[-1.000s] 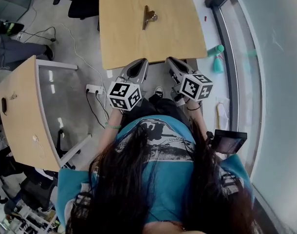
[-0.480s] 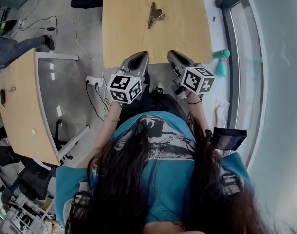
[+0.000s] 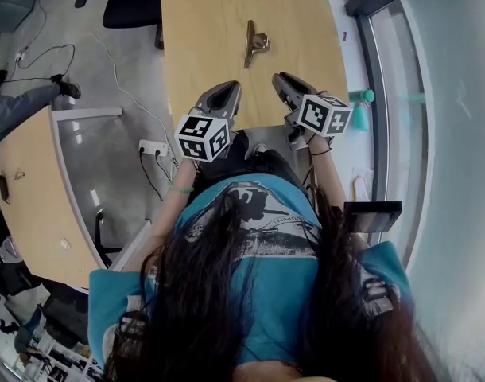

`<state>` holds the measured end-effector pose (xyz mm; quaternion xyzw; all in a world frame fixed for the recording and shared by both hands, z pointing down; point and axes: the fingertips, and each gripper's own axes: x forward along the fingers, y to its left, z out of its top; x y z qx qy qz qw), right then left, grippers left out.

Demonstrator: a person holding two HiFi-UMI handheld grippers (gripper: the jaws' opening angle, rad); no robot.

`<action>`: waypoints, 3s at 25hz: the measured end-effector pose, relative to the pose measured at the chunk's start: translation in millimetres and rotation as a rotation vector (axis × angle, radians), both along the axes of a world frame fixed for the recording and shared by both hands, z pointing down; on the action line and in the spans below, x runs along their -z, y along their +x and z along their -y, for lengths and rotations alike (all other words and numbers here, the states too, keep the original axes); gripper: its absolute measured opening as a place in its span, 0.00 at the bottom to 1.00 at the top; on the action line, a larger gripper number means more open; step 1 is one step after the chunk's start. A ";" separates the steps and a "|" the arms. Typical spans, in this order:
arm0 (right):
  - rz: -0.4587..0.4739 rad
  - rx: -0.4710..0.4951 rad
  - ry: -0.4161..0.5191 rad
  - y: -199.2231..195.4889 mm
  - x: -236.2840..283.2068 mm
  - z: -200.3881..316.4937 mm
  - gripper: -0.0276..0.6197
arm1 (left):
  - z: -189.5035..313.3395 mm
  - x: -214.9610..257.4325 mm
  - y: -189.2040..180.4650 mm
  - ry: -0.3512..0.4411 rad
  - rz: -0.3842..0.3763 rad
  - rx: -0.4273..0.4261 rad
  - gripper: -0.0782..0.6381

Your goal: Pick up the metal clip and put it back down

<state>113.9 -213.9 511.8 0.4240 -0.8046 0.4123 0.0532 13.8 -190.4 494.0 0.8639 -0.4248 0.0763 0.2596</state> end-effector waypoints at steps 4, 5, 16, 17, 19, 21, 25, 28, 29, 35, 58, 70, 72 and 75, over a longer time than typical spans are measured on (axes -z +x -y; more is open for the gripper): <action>-0.020 0.010 -0.030 -9.0 -15.4 43.1 0.23 | 30.3 -6.7 -18.5 -0.014 -0.008 0.006 0.12; -0.026 0.010 -0.037 -10.8 -20.6 54.2 0.23 | 37.3 -8.4 -22.2 -0.017 -0.008 0.007 0.12; -0.129 -0.040 -0.238 -13.1 -114.9 132.9 0.27 | 81.2 -30.9 -38.4 -0.062 0.005 -0.033 0.15; -0.125 -0.053 -0.257 -12.9 -121.4 137.5 0.27 | 84.6 -31.9 -39.8 -0.065 0.005 -0.036 0.15; -0.111 -0.070 -0.291 -14.2 -131.9 143.6 0.27 | 89.8 -34.4 -42.5 -0.073 0.003 -0.040 0.15; -0.099 -0.079 -0.314 -16.2 -138.1 146.4 0.27 | 92.7 -36.9 -43.8 -0.083 0.001 -0.043 0.15; -0.097 -0.083 -0.341 -19.5 -148.7 151.0 0.27 | 97.1 -41.1 -44.8 -0.095 -0.001 -0.041 0.15; -0.100 -0.085 -0.380 -22.4 -160.3 152.1 0.27 | 98.5 -43.1 -46.9 -0.100 -0.001 -0.035 0.15; -0.099 -0.083 -0.391 -23.5 -163.6 151.7 0.27 | 98.4 -43.6 -47.6 -0.102 -0.001 -0.033 0.15; -0.021 -0.130 -0.423 -26.3 -167.7 153.9 0.19 | 95.8 -45.6 -52.4 -0.114 0.000 -0.007 0.15; 0.254 -0.105 -0.210 -18.7 -33.3 89.0 0.19 | 61.4 -25.8 -33.5 -0.091 -0.018 0.048 0.15; 0.305 -0.107 -0.138 12.0 8.9 5.1 0.19 | 10.4 -3.4 -23.7 -0.051 -0.051 0.154 0.15; 0.309 -0.100 -0.137 16.8 10.6 -6.3 0.19 | 0.9 0.3 -18.6 -0.036 -0.046 0.163 0.15; 0.320 -0.093 -0.130 23.0 14.7 -20.6 0.19 | -11.3 7.0 -10.4 -0.012 -0.029 0.169 0.15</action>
